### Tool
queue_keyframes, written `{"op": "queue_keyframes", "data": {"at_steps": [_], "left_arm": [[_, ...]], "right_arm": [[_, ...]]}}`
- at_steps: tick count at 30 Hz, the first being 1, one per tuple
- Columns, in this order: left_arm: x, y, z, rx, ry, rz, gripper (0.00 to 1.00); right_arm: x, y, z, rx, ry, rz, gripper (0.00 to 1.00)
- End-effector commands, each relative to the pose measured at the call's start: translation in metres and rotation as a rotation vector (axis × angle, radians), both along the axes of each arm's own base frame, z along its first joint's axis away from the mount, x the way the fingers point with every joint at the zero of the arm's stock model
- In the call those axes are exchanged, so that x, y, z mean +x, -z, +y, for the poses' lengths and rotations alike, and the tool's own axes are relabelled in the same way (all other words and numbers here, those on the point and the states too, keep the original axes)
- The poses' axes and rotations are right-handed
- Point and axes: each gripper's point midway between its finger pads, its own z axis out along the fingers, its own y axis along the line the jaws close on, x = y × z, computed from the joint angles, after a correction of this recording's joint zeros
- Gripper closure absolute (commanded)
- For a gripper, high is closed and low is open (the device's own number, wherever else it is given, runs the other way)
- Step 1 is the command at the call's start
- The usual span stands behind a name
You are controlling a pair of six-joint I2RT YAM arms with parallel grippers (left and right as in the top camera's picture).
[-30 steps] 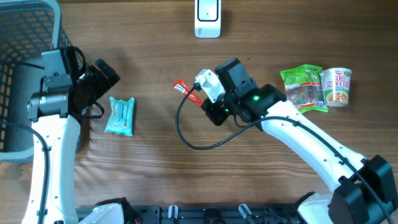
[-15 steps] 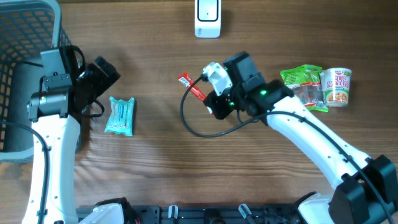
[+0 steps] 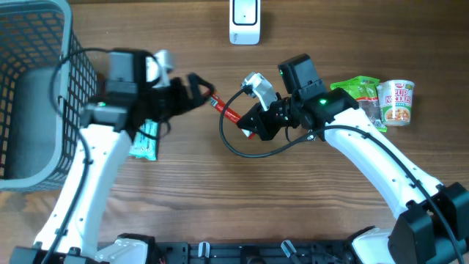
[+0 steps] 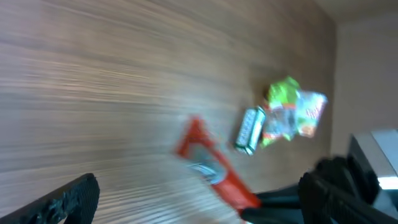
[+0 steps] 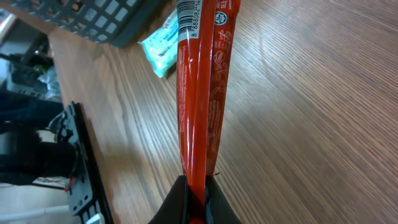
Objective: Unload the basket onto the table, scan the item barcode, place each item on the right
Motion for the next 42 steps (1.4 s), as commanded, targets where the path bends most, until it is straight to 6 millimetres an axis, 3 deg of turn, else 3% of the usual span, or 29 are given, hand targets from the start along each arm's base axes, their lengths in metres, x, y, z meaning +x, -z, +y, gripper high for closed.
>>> {"op": "queue_keyframes", "data": {"at_steps": [1, 9, 12, 17, 23, 28, 30, 38, 39, 42], "left_arm": [[-0.004, -0.009, -0.035, -0.018, 0.12, -0.068, 0.0], [0.0, -0.004, -0.041, 0.051, 0.098, -0.093, 0.0], [0.007, 0.005, -0.023, 0.095, -0.035, -0.04, 0.0], [0.012, 0.005, -0.012, 0.044, -0.147, 0.02, 0.0], [0.012, 0.001, -0.017, 0.008, -0.127, 0.019, 0.47], [0.016, -0.002, -0.015, 0.001, -0.135, 0.005, 0.69], [0.016, -0.002, -0.015, 0.001, -0.135, 0.005, 0.94], [0.021, -0.007, -0.015, -0.009, -0.136, -0.024, 0.96], [0.023, -0.008, -0.015, -0.011, -0.138, -0.032, 0.96], [0.027, -0.013, -0.01, -0.034, -0.145, -0.044, 0.96]], "right_arm": [[-0.008, -0.03, 0.014, 0.118, -0.082, -0.027, 0.96], [-0.011, -0.04, 0.02, 0.176, -0.117, -0.026, 0.96], [-0.002, -0.042, 0.021, 0.177, -0.075, -0.038, 0.96], [0.008, -0.048, 0.024, 0.195, -0.037, -0.056, 0.96], [0.012, -0.046, 0.022, 0.18, -0.022, -0.069, 0.96], [0.014, -0.045, 0.022, 0.171, -0.013, -0.075, 0.96], [0.014, -0.045, 0.022, 0.171, -0.013, -0.076, 0.96], [0.014, -0.046, 0.022, 0.173, -0.012, -0.075, 0.96], [0.014, -0.046, 0.022, 0.174, -0.008, -0.071, 0.9], [0.016, -0.05, 0.024, 0.198, 0.008, -0.051, 0.41]]}}
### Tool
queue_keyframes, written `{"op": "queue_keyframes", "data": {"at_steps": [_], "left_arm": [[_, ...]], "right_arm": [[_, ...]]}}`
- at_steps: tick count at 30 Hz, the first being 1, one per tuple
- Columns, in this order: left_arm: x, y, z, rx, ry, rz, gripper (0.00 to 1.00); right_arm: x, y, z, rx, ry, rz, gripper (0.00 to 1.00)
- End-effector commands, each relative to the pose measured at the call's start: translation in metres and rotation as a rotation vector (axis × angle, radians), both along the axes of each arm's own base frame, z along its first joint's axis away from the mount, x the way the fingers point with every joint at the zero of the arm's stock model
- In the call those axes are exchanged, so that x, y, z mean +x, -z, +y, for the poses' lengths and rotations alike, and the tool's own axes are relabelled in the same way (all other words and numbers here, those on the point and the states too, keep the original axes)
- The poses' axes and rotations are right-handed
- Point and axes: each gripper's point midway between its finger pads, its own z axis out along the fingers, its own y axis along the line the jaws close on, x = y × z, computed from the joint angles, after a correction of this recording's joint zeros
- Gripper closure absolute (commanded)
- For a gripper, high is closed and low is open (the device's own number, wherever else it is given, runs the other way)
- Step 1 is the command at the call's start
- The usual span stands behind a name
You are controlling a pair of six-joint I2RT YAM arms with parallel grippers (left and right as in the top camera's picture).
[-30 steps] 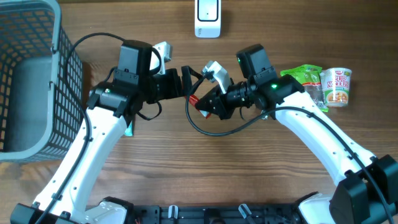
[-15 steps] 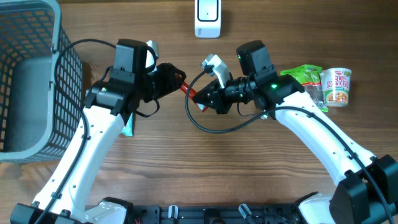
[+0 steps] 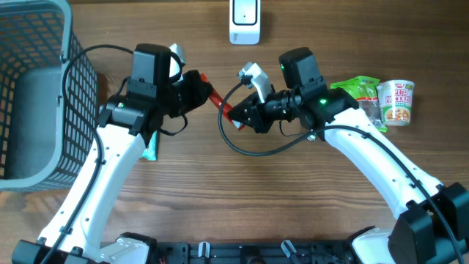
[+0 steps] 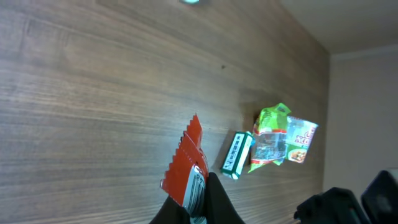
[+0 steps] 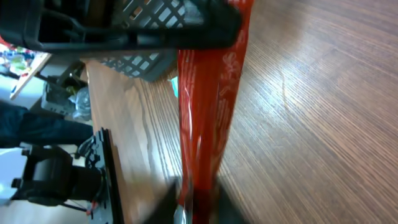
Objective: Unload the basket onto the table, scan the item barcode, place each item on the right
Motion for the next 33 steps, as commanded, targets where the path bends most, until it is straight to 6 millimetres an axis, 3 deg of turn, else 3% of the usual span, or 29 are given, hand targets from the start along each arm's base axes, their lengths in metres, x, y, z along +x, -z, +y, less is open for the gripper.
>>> {"op": "queue_keyframes", "data": {"at_steps": [1, 3, 9, 14, 22, 28, 33], "left_arm": [[0.01, -0.008, 0.008, -0.044, -0.005, -0.021, 0.96], [0.012, -0.018, 0.011, -0.104, 0.031, -0.046, 0.96], [0.01, -0.063, 0.017, -0.322, 0.23, -0.185, 0.96], [-0.004, -0.088, 0.012, -0.419, 0.38, -0.273, 0.96], [-0.028, -0.129, -0.007, -0.528, 0.631, -0.443, 0.96], [-0.031, -0.13, -0.01, -0.536, 0.647, -0.439, 0.96], [-0.031, -0.129, -0.015, -0.532, 0.653, -0.438, 0.96]], "right_arm": [[0.004, -0.026, 0.006, 0.067, 0.009, -0.012, 0.29], [0.002, -0.038, 0.008, 0.134, -0.013, 0.011, 0.22], [-0.018, -0.091, -0.001, 0.4, -0.192, 0.14, 0.21], [-0.038, -0.124, -0.01, 0.521, -0.367, 0.175, 0.29], [-0.036, -0.125, -0.009, 0.518, -0.356, 0.195, 0.36], [-0.031, -0.124, -0.007, 0.511, -0.331, 0.177, 0.36], [-0.044, -0.123, 0.006, 0.505, -0.37, 0.189, 0.46]]}}
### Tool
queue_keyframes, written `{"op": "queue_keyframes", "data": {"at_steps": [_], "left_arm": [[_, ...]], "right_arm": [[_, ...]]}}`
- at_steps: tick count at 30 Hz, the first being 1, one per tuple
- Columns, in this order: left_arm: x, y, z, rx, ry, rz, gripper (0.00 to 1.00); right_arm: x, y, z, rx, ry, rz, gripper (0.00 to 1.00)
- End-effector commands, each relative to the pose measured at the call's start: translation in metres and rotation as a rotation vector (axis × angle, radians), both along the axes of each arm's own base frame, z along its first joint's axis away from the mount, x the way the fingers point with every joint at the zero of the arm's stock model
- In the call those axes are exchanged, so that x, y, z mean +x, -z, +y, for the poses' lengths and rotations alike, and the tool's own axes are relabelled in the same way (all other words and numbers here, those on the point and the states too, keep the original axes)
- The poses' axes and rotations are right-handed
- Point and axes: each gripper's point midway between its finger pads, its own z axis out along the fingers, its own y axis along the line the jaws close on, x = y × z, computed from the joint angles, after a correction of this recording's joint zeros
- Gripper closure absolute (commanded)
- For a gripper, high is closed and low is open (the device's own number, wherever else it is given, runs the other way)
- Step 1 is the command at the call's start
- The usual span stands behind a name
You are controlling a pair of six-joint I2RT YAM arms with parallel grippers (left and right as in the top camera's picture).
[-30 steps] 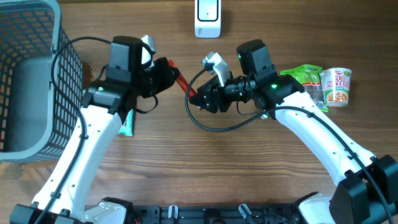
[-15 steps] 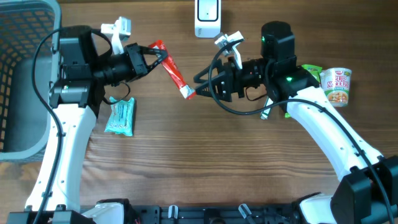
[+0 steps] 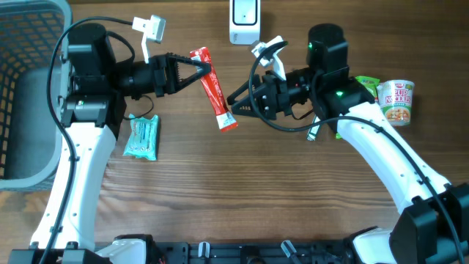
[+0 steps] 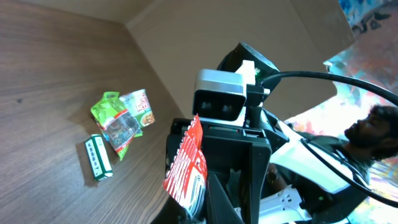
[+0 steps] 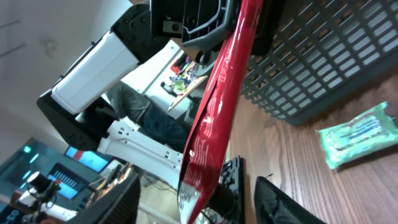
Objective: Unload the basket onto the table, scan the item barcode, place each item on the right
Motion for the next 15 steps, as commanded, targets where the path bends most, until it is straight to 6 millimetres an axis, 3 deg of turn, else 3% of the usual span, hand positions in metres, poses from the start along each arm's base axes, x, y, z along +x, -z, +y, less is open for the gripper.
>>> {"op": "queue_keyframes", "data": {"at_steps": [1, 9, 13, 15], "left_arm": [[-0.0032, -0.0027, -0.0062, -0.001, 0.031, -0.026, 0.96], [-0.0034, -0.0022, -0.0063, -0.001, 0.031, -0.022, 0.96], [-0.0034, -0.0021, -0.0063, -0.001, 0.031, -0.021, 0.96], [-0.0034, -0.0022, -0.0063, -0.001, 0.031, -0.022, 0.96]], "right_arm": [[-0.0163, -0.0099, 0.0118, 0.013, -0.051, -0.03, 0.5], [-0.0128, -0.0058, 0.0193, -0.008, -0.015, -0.037, 0.73], [-0.0127, -0.0058, 0.0193, -0.007, -0.015, -0.039, 0.96], [-0.0126, -0.0056, 0.0193, -0.007, -0.014, -0.039, 0.96]]}}
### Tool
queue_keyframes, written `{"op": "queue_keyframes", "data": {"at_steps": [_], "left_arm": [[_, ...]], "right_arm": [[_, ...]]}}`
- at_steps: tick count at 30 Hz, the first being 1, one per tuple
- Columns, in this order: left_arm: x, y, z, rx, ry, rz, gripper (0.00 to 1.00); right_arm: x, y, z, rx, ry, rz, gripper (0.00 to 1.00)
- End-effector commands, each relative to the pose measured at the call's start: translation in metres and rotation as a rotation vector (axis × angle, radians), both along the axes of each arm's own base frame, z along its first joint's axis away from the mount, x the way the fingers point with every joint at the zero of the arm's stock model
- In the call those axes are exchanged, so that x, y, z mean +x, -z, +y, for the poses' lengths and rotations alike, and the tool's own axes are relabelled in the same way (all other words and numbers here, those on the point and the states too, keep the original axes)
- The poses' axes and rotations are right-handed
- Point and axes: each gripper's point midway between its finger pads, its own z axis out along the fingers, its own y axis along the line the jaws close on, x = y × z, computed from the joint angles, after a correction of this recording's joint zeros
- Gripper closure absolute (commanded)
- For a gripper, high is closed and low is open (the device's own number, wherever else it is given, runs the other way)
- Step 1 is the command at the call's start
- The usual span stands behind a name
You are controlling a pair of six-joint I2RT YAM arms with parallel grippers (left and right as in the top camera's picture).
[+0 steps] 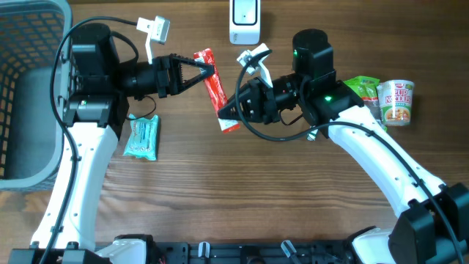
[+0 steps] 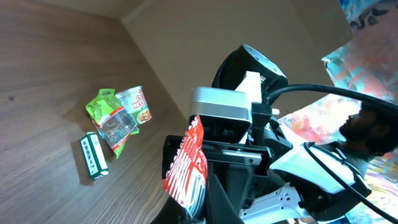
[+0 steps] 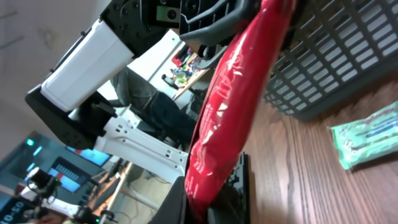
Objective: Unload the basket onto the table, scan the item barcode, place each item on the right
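Note:
A long red snack packet [image 1: 215,88] hangs above the table between both arms. My left gripper [image 1: 206,71] is shut on its upper end, and the left wrist view shows the packet [image 2: 189,163] pinched in my left gripper [image 2: 202,202]. My right gripper [image 1: 227,115] is shut on the lower end; in the right wrist view the packet [image 3: 239,106] runs up from my right gripper [image 3: 202,200]. A white barcode scanner [image 1: 244,20] stands at the table's far edge, just beyond the packet.
A grey mesh basket [image 1: 33,88] fills the far left. A teal pack [image 1: 141,137] lies beside it under the left arm. At the right are a green bag [image 1: 359,86] and a cup of noodles [image 1: 396,101]. A small green box [image 2: 93,158] lies near them.
My right gripper was open just off the packet's lower end; now it is shut on that end. The left gripper still holds the upper end, almost where it was.
First my right gripper held the red packet low over the table while the left was open close by. Then both were shut on it. Later the left held it alone, raised near the scanner, with the right open. Now both grip it again.

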Motion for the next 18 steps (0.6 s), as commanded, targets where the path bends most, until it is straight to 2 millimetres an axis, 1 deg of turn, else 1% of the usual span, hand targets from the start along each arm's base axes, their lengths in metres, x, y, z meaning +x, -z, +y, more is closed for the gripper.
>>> {"op": "queue_keyframes", "data": {"at_steps": [1, 2, 4, 5, 8, 11, 13, 15, 18], "left_arm": [[-0.001, -0.002, -0.002, -0.001, 0.016, -0.023, 0.94], [0.0, -0.002, -0.001, 0.001, 0.012, -0.024, 0.86], [0.006, 0.001, 0.0, 0.016, -0.025, -0.024, 0.41], [0.017, 0.004, 0.006, 0.041, -0.089, -0.025, 0.0], [0.041, 0.012, 0.028, 0.088, -0.237, -0.023, 0.0], [0.05, 0.014, 0.042, 0.103, -0.302, -0.021, 0.0], [0.056, 0.018, 0.051, 0.118, -0.348, -0.003, 0.0], [0.065, 0.029, 0.063, 0.158, -0.431, 0.038, 0.0], [0.075, 0.048, 0.08, 0.232, -0.555, 0.102, 0.0]], "right_arm": [[0.0, -0.009, 0.0, 0.012, 0.008, -0.039, 0.96], [0.001, -0.008, 0.0, 0.012, 0.013, -0.047, 0.96], [0.004, -0.004, 0.001, 0.003, 0.037, -0.076, 0.96], [0.011, 0.005, 0.001, -0.028, 0.082, -0.092, 0.96], [0.029, 0.033, -0.001, -0.149, 0.206, -0.102, 0.96], [0.044, 0.061, -0.008, -0.284, 0.316, -0.124, 0.96], [0.054, 0.073, -0.015, -0.368, 0.38, -0.141, 0.96], [0.062, 0.075, -0.022, -0.439, 0.426, -0.173, 0.96], [0.074, 0.066, -0.035, -0.547, 0.489, -0.241, 0.96]]}}
